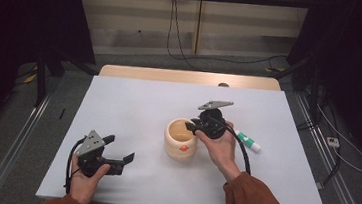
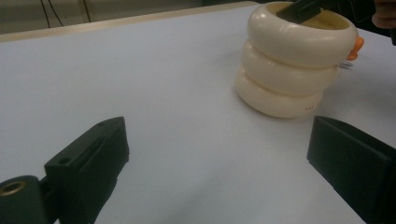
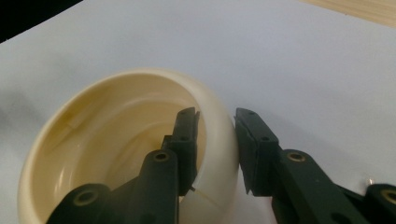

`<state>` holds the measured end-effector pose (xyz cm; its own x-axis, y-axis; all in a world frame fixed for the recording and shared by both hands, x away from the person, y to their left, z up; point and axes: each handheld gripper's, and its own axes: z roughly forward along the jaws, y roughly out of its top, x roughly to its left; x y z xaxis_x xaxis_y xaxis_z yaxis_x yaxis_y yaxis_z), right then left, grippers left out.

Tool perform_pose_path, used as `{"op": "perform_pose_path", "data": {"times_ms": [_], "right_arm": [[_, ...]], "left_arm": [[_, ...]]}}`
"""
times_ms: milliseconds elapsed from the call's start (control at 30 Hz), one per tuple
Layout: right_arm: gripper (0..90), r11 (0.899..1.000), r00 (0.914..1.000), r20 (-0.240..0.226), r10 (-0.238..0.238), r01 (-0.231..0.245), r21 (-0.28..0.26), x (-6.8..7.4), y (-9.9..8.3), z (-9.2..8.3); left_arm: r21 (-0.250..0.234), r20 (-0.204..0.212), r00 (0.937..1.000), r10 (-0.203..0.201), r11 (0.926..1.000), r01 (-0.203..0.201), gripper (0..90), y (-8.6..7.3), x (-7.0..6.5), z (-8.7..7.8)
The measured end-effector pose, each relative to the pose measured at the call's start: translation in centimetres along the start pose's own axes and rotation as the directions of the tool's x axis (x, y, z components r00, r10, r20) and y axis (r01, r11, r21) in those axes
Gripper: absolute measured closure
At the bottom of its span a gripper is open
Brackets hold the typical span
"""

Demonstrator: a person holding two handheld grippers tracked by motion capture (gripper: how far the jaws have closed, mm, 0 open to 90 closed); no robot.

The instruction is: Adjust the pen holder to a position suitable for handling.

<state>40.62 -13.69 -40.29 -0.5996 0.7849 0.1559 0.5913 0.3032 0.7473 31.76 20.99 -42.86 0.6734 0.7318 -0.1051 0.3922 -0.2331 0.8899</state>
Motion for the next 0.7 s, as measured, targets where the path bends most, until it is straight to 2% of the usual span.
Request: {"op": "perform_pose_path", "data": {"times_ms": [133, 333, 600, 700], "right_arm": [[69.1, 1.0, 0.9999, -0.016, 0.001, -0.001, -0.01, -0.22, -0.02, 0.02], [57.4, 0.999, 0.9989, -0.042, -0.02, 0.018, -0.05, -0.11, 0.17, -0.4], [32.6, 0.996, 0.9974, -0.063, -0.035, 0.03, -0.081, -0.42, 0.21, -0.58], [17.2, 0.995, 0.9981, -0.051, -0.034, 0.029, -0.094, -0.49, 0.25, -0.88]], "left_arm": [[-0.002, 0.002, 1.0, 0.002, 1.0, -0.002, 5.3, -0.01, 0.01, -0.02], [0.006, -0.001, 1.0, 0.006, 1.0, -0.006, 5.2, -0.02, 0.01, 0.05], [0.006, -0.003, 1.0, 0.003, 1.0, -0.003, 5.3, -0.07, 0.08, 0.11], [0.006, -0.004, 1.0, 0.005, 1.0, -0.005, 5.3, -0.06, 0.09, 0.1]]}}
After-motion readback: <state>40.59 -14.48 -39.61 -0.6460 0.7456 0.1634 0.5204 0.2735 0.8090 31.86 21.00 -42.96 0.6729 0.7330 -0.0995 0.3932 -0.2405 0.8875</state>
